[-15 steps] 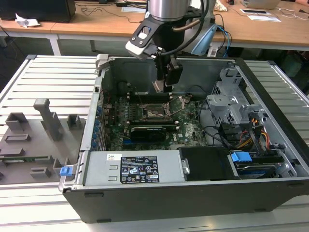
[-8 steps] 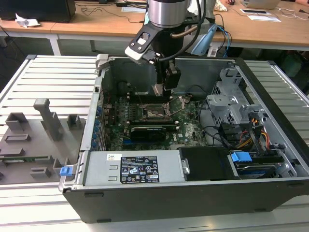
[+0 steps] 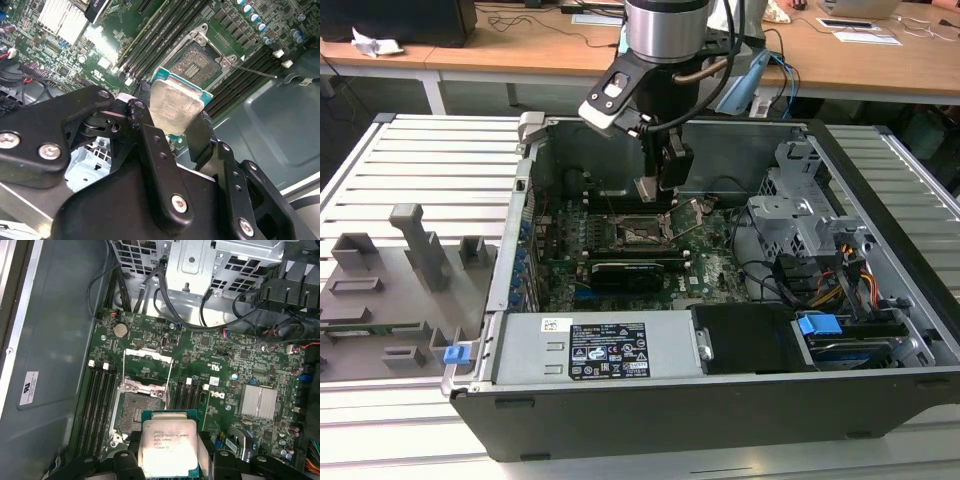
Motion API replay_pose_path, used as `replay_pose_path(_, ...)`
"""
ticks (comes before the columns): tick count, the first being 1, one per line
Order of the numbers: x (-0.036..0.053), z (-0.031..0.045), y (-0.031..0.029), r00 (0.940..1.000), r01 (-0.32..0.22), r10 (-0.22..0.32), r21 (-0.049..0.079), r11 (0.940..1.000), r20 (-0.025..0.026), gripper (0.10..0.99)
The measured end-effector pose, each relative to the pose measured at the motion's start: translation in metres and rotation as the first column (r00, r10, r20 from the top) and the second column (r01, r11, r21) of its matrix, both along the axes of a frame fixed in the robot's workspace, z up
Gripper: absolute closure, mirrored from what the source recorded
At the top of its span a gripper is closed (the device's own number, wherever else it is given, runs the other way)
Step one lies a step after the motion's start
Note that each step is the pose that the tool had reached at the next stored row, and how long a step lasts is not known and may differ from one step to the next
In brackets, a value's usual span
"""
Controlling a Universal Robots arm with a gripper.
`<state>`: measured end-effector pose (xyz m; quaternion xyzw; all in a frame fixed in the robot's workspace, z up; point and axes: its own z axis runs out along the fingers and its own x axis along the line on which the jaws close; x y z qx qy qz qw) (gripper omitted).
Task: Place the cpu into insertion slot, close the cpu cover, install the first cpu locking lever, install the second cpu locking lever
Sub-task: 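Place the cpu into insertion slot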
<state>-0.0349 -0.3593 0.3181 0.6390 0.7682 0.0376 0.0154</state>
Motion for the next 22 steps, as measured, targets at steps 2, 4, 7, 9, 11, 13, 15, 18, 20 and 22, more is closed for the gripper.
replay_pose_path(2,0.0000,-0.0014,0.0000,1.0000,0.001,-0.001,0.000,1.0000,-0.0004,0.561)
replay_pose_path(4,0.0000,-0.0031,0.0000,1.0000,0.003,-0.003,0.000,1.0000,-0.0008,0.561)
replay_pose_path(7,0.0000,-0.0051,0.0000,1.0000,0.005,-0.005,0.000,1.0000,-0.0013,0.561)
replay_pose_path(9,0.0000,-0.0062,0.0000,1.0000,0.006,-0.006,0.000,1.0000,-0.0016,0.561)
replay_pose_path(11,0.0000,-0.0075,0.0000,1.0000,0.008,-0.008,0.000,1.0000,-0.0021,0.561)
replay_pose_path(13,0.0000,-0.0086,0.0000,1.0000,0.009,-0.009,0.000,1.0000,-0.0026,0.561)
replay_pose_path(15,0.0000,-0.0107,0.0000,0.9999,0.011,-0.011,0.000,0.9999,-0.0035,0.561)
replay_pose_path(18,0.0000,-0.0127,0.0000,0.9999,0.013,-0.013,0.000,0.9999,-0.0042,0.561)
replay_pose_path(20,0.0000,-0.0143,0.0000,0.9999,0.015,-0.015,0.000,0.9999,-0.0049,0.561)
replay_pose_path(22,0.0000,-0.0167,0.0000,0.9998,0.019,-0.019,0.000,0.9998,-0.0070,0.561)
